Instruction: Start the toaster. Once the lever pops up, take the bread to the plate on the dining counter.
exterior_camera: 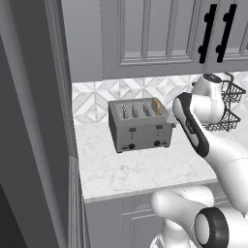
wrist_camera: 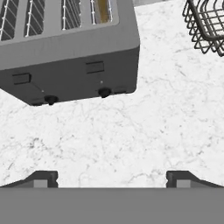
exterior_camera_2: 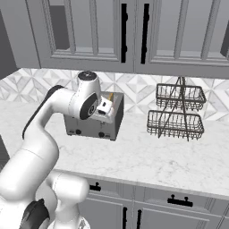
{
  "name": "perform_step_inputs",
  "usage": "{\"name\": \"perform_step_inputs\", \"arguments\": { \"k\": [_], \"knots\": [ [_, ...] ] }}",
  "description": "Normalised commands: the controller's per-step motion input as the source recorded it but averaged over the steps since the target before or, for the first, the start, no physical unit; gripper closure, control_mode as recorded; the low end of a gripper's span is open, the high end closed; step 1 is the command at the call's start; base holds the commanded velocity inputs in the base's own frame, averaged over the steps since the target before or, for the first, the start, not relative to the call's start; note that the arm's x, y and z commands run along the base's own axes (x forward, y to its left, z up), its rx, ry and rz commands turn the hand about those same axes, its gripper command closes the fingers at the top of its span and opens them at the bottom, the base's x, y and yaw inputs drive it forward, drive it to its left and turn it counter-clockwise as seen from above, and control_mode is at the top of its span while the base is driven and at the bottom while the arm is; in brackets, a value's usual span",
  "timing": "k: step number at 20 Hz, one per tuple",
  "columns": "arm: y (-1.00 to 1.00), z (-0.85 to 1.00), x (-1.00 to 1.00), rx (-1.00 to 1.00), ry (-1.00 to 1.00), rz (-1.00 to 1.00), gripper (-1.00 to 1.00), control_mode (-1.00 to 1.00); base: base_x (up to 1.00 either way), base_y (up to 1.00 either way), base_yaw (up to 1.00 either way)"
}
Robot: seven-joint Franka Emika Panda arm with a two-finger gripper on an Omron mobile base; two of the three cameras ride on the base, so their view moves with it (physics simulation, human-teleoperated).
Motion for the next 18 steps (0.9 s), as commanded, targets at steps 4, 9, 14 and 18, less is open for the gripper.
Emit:
{"name": "perform_step_inputs", "arguments": {
  "k": [4, 9, 14, 18],
  "knots": [
    [-0.16, -0.36, 0.36, 0.10, 0.00, 0.00, -1.00, -1.00, 0.00, 0.00, 0.00],
    [-0.14, -0.23, 0.58, 0.08, 0.00, 0.00, -1.00, -1.00, 0.00, 0.00, 0.00],
    [-0.03, -0.20, 0.62, 0.05, 0.00, 0.00, -1.00, -1.00, 0.00, 0.00, 0.00],
    [0.00, -0.33, 0.49, 0.02, 0.00, -0.02, -1.00, -1.00, 0.00, 0.00, 0.00]
  ]
}}
